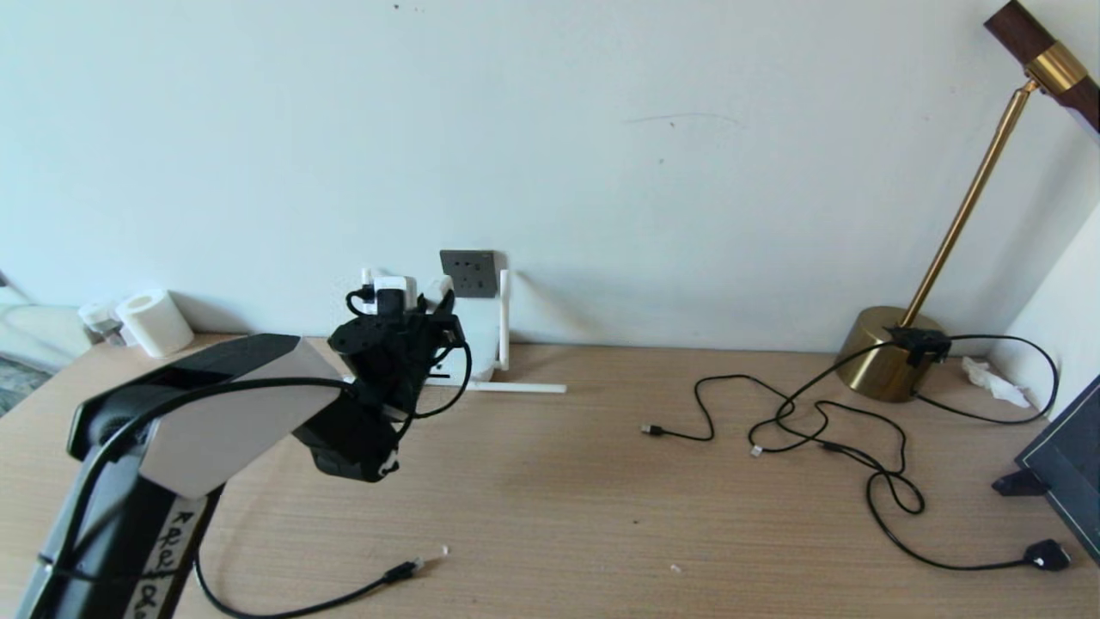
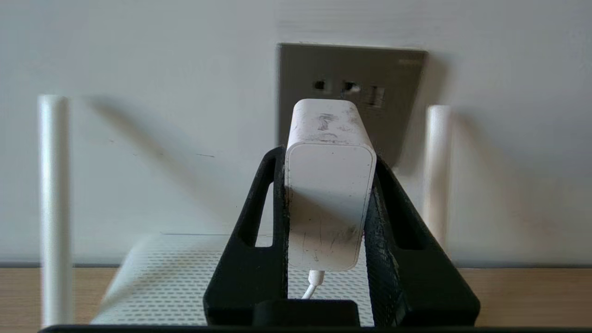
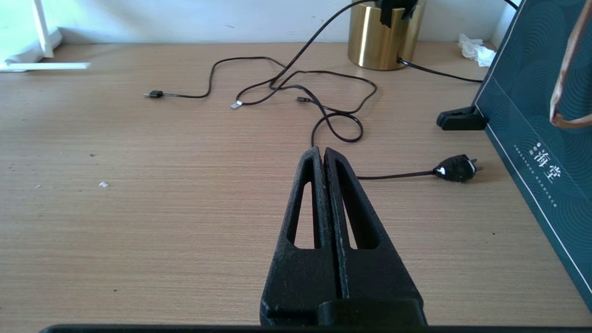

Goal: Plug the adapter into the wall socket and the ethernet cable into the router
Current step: Align plug and socket

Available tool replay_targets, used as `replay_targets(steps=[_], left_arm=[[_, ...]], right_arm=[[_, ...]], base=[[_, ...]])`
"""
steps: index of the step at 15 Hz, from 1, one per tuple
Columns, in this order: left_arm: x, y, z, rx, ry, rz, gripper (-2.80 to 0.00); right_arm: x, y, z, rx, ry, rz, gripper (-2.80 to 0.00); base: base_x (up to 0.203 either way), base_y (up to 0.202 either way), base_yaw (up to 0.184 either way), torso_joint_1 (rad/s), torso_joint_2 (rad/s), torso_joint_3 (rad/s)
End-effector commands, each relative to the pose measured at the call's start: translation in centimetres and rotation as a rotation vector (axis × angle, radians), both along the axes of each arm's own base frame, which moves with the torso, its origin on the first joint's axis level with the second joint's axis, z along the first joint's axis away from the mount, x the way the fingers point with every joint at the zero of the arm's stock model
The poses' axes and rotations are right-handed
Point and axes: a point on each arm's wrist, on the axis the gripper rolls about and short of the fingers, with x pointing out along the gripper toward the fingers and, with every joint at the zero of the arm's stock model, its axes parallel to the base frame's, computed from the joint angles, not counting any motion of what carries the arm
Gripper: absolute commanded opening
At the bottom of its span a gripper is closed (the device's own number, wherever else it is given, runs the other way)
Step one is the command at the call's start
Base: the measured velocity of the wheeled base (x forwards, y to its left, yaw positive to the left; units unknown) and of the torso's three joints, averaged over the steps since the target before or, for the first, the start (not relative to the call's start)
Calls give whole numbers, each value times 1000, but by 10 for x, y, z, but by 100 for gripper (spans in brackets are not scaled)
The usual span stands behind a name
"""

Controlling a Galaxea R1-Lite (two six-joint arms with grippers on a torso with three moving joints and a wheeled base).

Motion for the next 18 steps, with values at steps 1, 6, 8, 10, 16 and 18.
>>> replay_targets(steps=[1, 6, 8, 10, 16, 18], left_arm=[[1, -4, -1, -4, -12, -4, -280], [5, -5, 5, -10, -42, -6, -280], [6, -6, 4, -10, -43, -7, -280], [9, -7, 4, -10, -51, -8, -280], [16, -9, 2, -6, -46, -10, -280], [16, -9, 2, -6, -45, -10, -280]], right_arm=[[0, 0, 0, 0, 1, 0, -280], [0, 0, 0, 0, 0, 0, -280], [0, 0, 0, 0, -1, 0, -280], [0, 0, 0, 0, 1, 0, -280], [0, 0, 0, 0, 1, 0, -280], [0, 0, 0, 0, 1, 0, -280]], base=[[0, 0, 0, 0, 0, 0], [0, 0, 0, 0, 0, 0], [0, 0, 0, 0, 0, 0], [0, 0, 0, 0, 0, 0], [0, 0, 0, 0, 0, 0], [0, 0, 0, 0, 0, 0]])
